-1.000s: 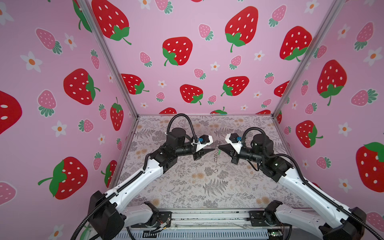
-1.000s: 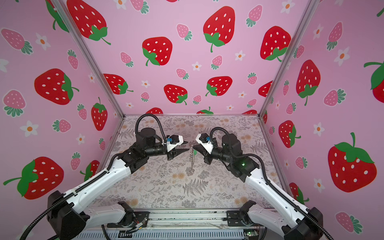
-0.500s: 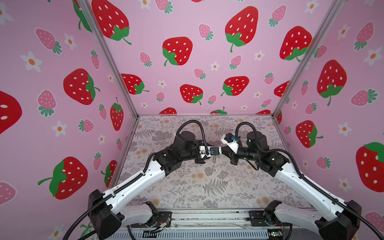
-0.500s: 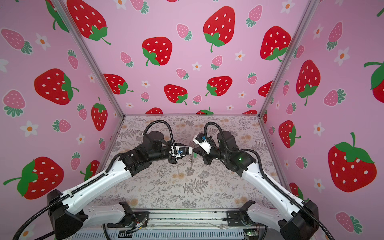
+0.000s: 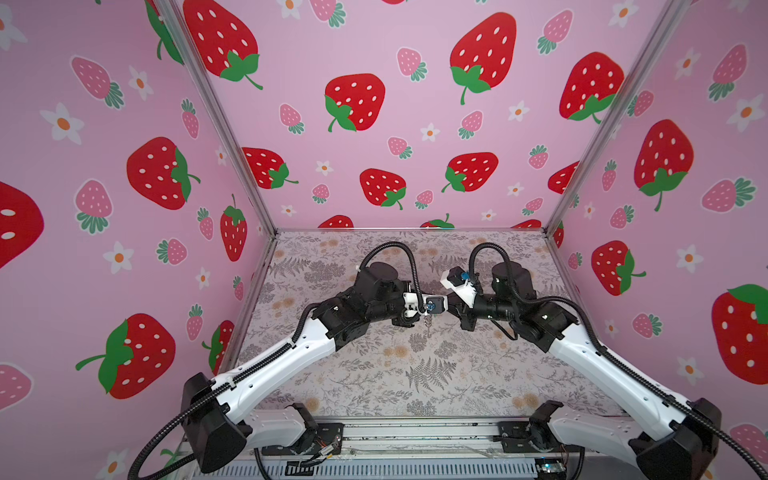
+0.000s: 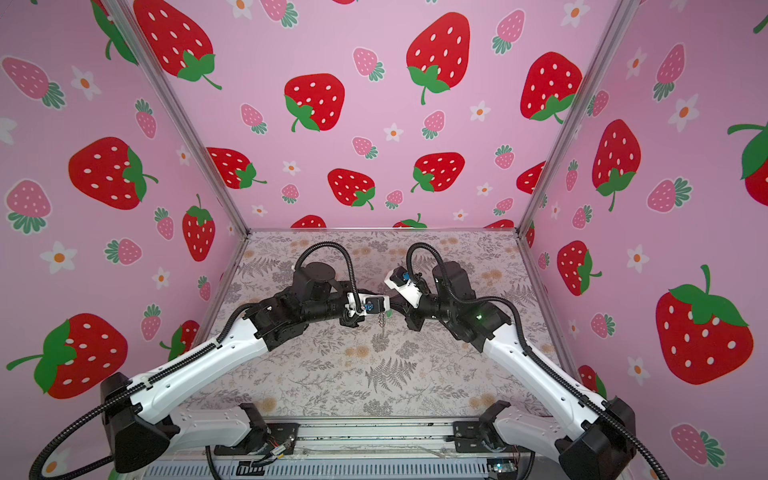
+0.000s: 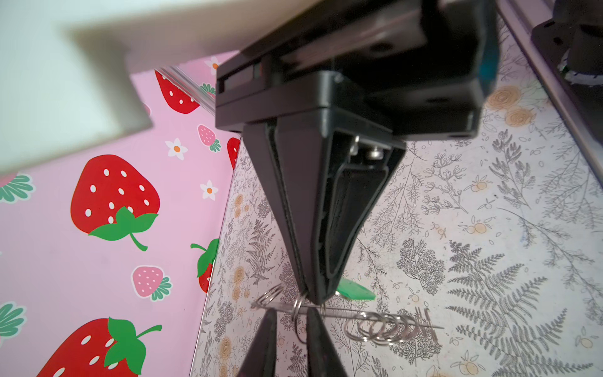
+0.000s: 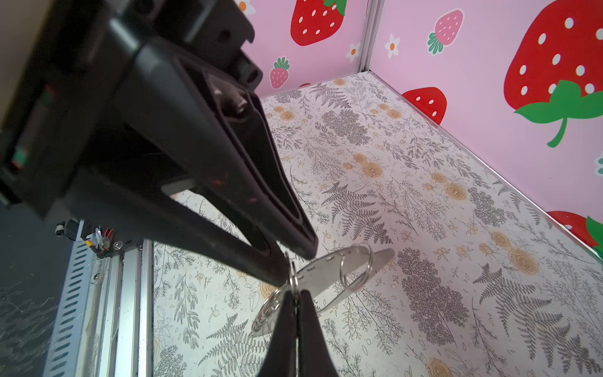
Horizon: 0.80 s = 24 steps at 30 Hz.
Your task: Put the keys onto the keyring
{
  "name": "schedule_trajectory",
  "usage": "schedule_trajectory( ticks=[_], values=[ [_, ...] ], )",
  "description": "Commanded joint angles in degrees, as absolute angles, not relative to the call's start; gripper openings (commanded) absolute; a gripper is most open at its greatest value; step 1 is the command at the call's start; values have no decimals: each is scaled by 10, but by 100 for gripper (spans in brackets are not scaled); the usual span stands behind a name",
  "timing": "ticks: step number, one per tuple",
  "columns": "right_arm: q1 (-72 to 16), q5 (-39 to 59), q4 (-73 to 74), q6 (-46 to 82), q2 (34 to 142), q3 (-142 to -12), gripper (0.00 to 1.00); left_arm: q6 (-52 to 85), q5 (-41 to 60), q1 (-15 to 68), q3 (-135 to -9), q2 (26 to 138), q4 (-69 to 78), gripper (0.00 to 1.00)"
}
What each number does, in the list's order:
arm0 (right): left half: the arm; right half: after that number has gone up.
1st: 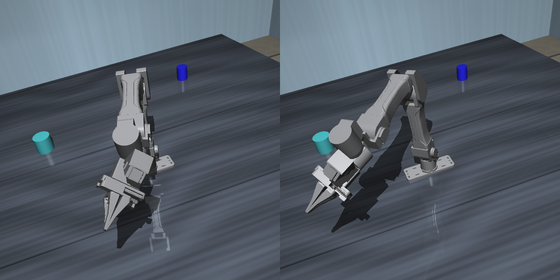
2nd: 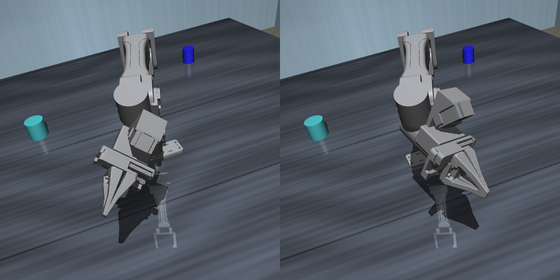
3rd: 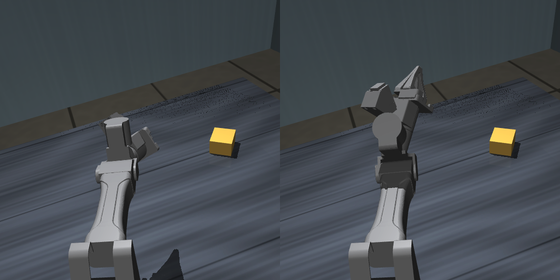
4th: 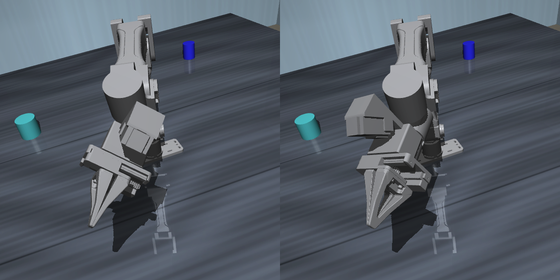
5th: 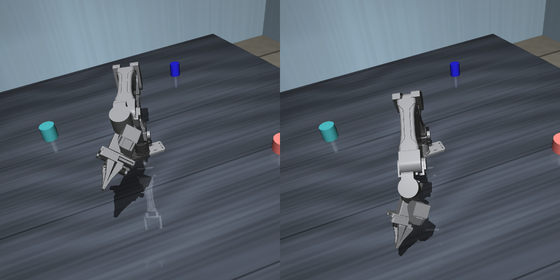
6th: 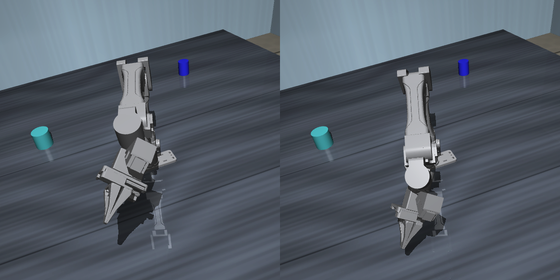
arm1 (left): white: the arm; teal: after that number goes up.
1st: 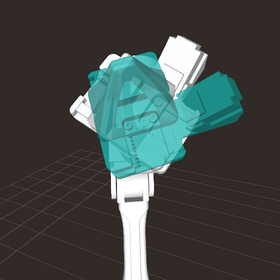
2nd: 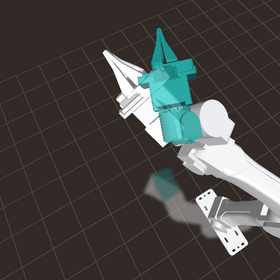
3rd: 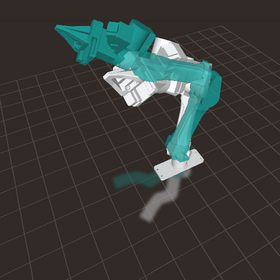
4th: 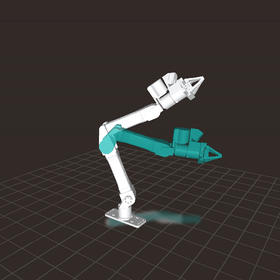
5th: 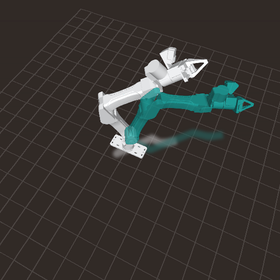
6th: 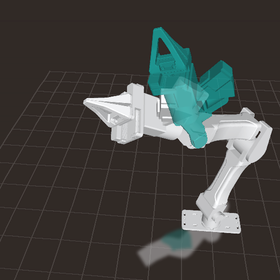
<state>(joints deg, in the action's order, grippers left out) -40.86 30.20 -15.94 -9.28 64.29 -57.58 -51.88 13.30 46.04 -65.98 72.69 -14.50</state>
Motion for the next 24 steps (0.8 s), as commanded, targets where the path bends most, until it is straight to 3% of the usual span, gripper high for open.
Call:
schedule_trajectory(
  ticks=[1, 8, 17, 19, 20, 24],
  values=[
    [-410, 319, -154, -101, 644, -599, 0, -530, 131, 463, -686, 734, -160, 19],
    [-410, 327, -150, -98, 645, -600, 0, -527, 128, 463, -692, 741, -166, 12],
    [-411, 318, -143, -118, 640, -599, 0, -521, 114, 462, -701, 757, -184, 11],
    [-413, 315, -142, -122, 639, -599, 0, -519, 113, 463, -704, 760, -188, 7],
    [-413, 313, -141, -124, 639, -599, 0, -519, 113, 463, -706, 762, -190, 0],
    [-415, 309, -142, -132, 639, -599, 0, -515, 113, 461, -710, 766, -193, 0]
  ],
)
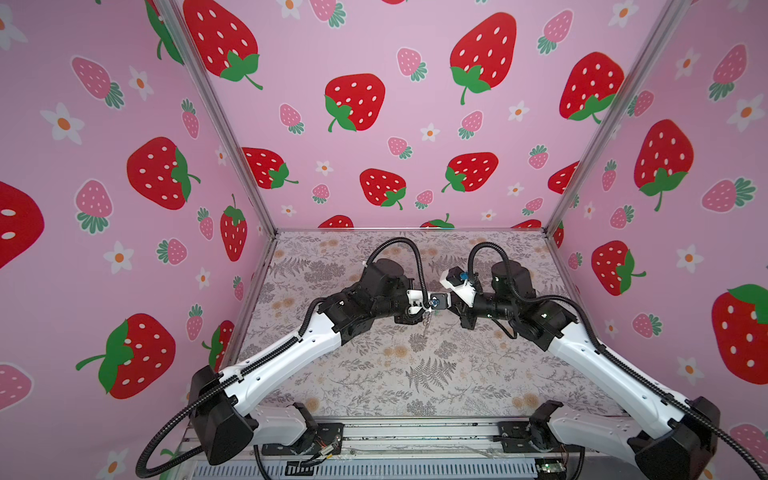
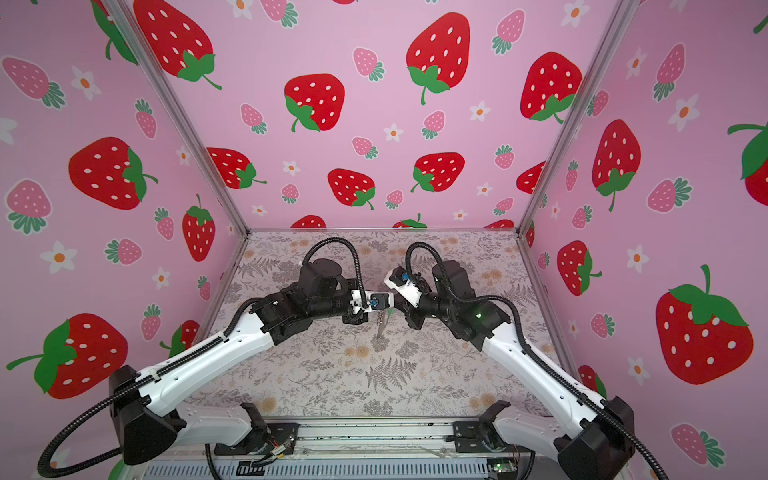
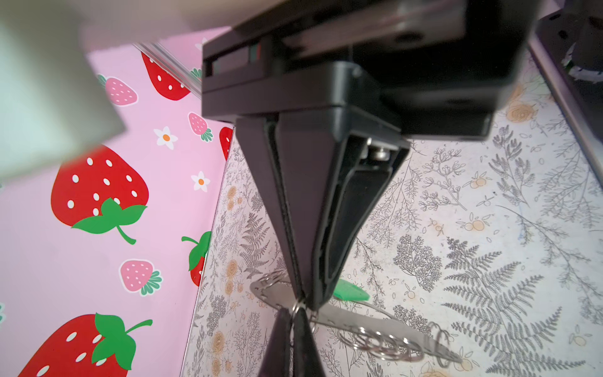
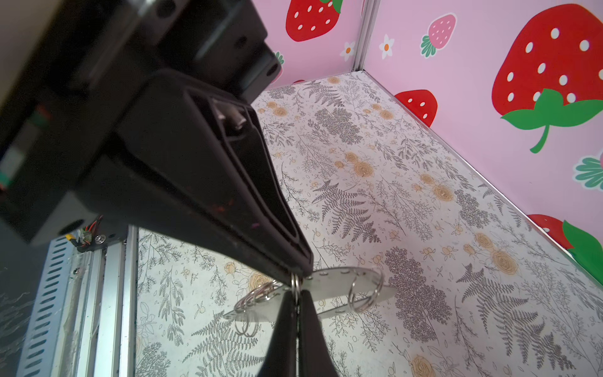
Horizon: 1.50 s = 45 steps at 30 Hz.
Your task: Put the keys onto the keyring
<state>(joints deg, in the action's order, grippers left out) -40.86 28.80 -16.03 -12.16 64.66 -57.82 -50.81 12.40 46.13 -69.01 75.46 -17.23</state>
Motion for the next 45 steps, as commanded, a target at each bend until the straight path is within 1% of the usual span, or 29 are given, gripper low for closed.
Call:
schedule_trajectory(
  ticks=[1, 8, 9, 13, 14, 16, 22, 29, 38, 45],
  values=[
    [-415, 308, -142, -133, 638, -599, 0, -513, 113, 462, -710, 766, -193, 0],
    [-415, 297, -141, -133, 634, -595, 0, -491, 140, 451, -710, 762, -188, 0],
    [-415, 290, -141, -131, 631, -594, 2, -482, 152, 447, -710, 761, -187, 0],
    [-413, 244, -113, -123, 600, -573, 24, -412, 230, 412, -690, 745, -147, 0],
    [-412, 238, -100, -118, 588, -563, 28, -391, 254, 400, -679, 740, -127, 0],
    [-410, 234, -67, -106, 568, -544, 32, -348, 298, 380, -658, 729, -83, 0],
    [-408, 247, -28, -81, 558, -531, 33, -219, 369, 346, -603, 716, 55, 0],
    [-408, 270, 1, -66, 572, -529, 33, -123, 399, 331, -555, 715, 181, 0],
    [-408, 262, -14, -86, 580, -538, 30, -113, 427, 329, -544, 714, 206, 0],
    [-408, 250, -26, -79, 595, -538, 32, -112, 424, 330, -547, 713, 204, 0]
  ],
)
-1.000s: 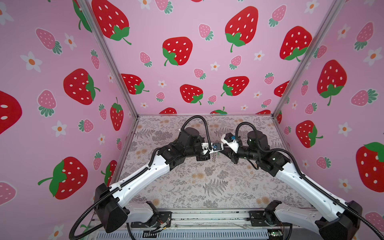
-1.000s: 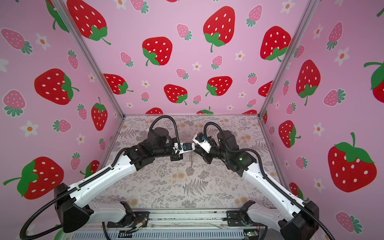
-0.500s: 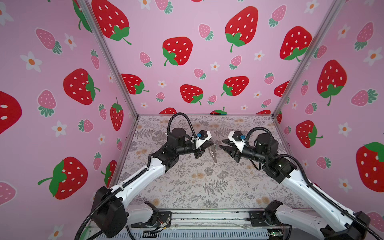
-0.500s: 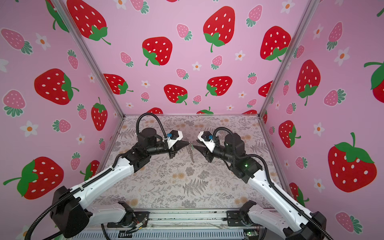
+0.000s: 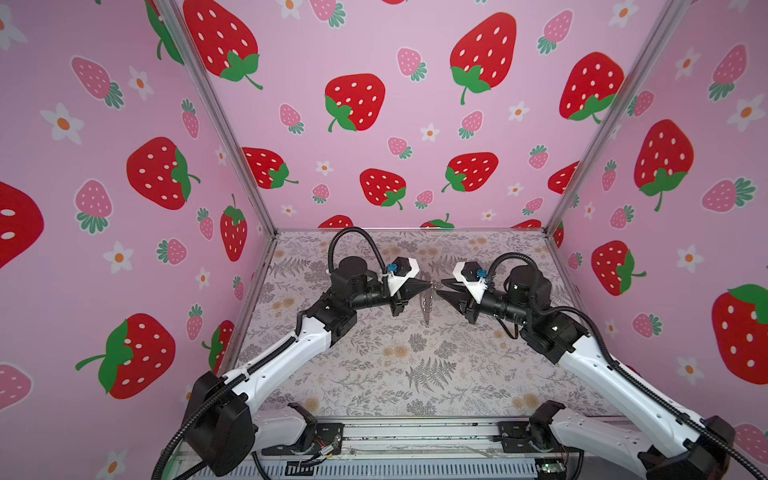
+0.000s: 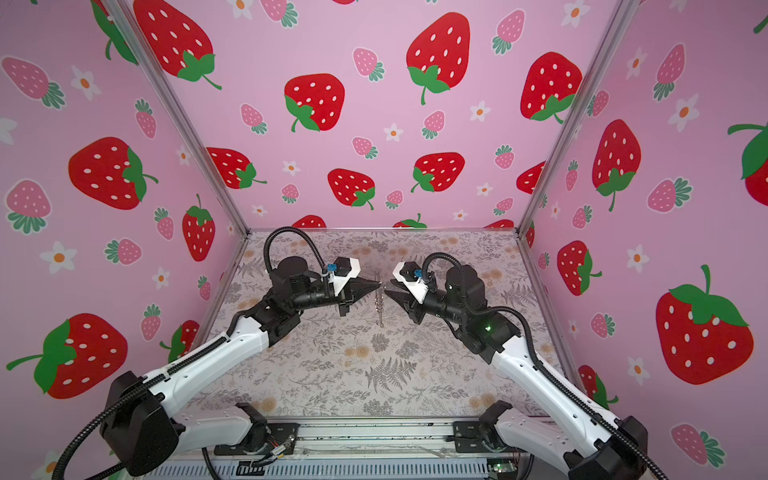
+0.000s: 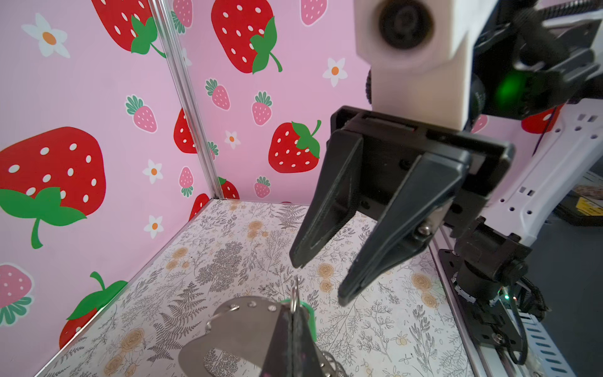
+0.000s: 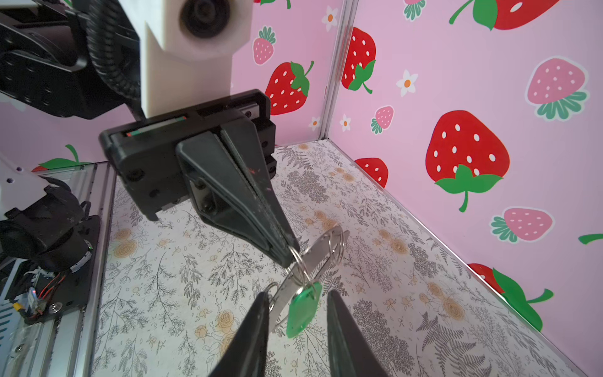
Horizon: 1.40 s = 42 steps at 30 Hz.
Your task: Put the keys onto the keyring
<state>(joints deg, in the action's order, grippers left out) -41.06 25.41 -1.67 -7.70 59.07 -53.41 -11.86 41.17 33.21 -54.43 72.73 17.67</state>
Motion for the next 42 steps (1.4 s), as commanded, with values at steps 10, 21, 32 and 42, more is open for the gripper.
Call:
schedule_trajectory(
  ticks=[10, 21, 32, 42],
  values=[
    [-408, 231, -2, -64, 618, -532, 30, -107, 413, 330, -547, 711, 211, 0],
    [-408, 228, 24, -50, 626, -531, 24, -100, 399, 330, -555, 719, 212, 0],
    [-408, 247, 21, -50, 645, -541, 16, -85, 393, 330, -568, 727, 220, 0],
    [-408, 238, 16, -68, 638, -539, 0, -76, 386, 330, -573, 730, 228, 0]
  ],
)
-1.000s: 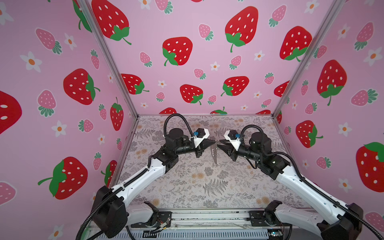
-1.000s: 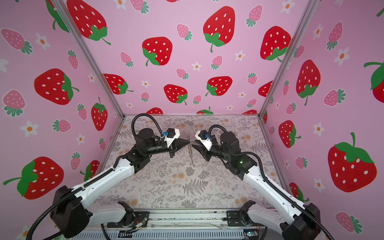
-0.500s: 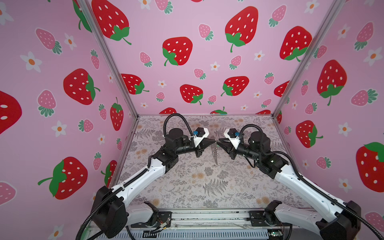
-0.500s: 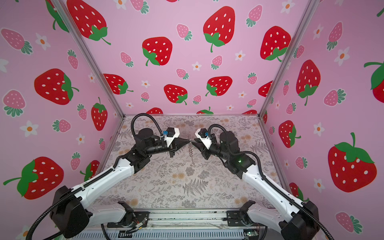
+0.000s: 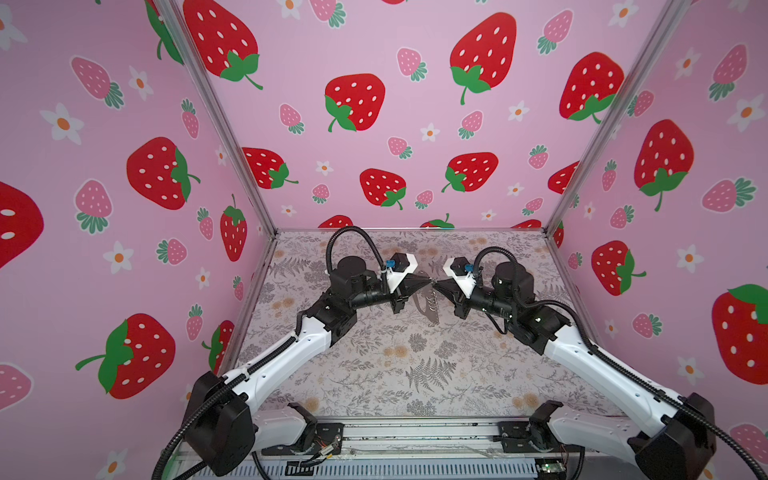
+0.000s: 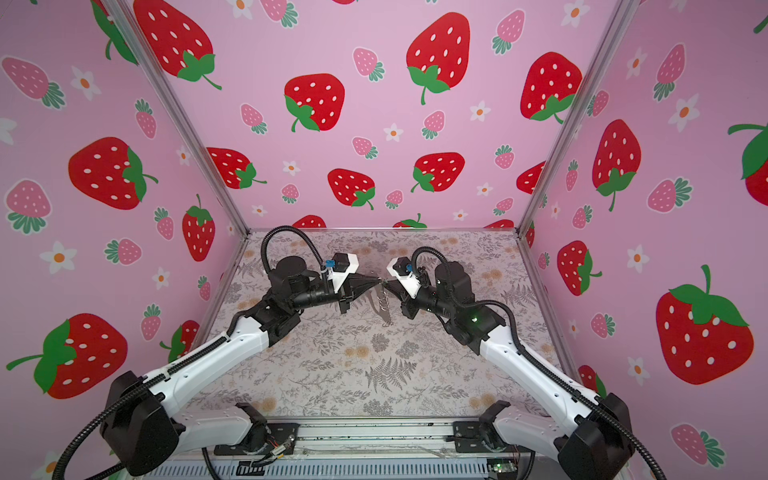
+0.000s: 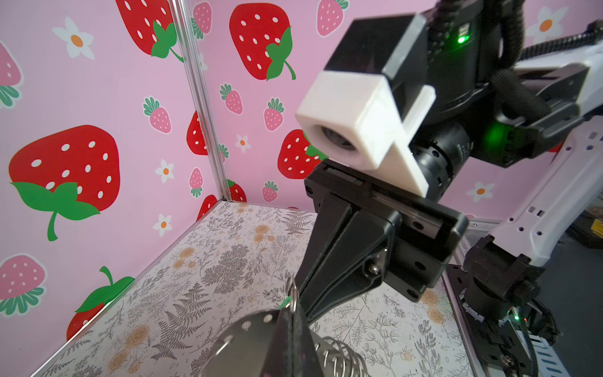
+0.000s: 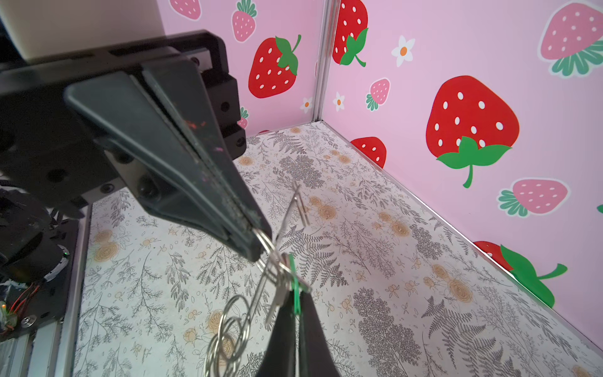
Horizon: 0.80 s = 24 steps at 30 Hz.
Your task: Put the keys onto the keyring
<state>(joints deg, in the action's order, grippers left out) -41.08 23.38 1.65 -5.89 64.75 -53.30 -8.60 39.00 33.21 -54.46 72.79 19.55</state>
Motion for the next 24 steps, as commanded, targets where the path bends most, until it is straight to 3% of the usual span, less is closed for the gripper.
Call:
schedule_trajectory(
  ticks=[1, 24],
  values=[
    [-409, 239, 11, -70, 639, -538, 0, -75, 383, 330, -574, 731, 228, 0],
    [-469, 34, 35, -132, 604, -472, 0, -4, 352, 330, -575, 764, 320, 0]
  ],
)
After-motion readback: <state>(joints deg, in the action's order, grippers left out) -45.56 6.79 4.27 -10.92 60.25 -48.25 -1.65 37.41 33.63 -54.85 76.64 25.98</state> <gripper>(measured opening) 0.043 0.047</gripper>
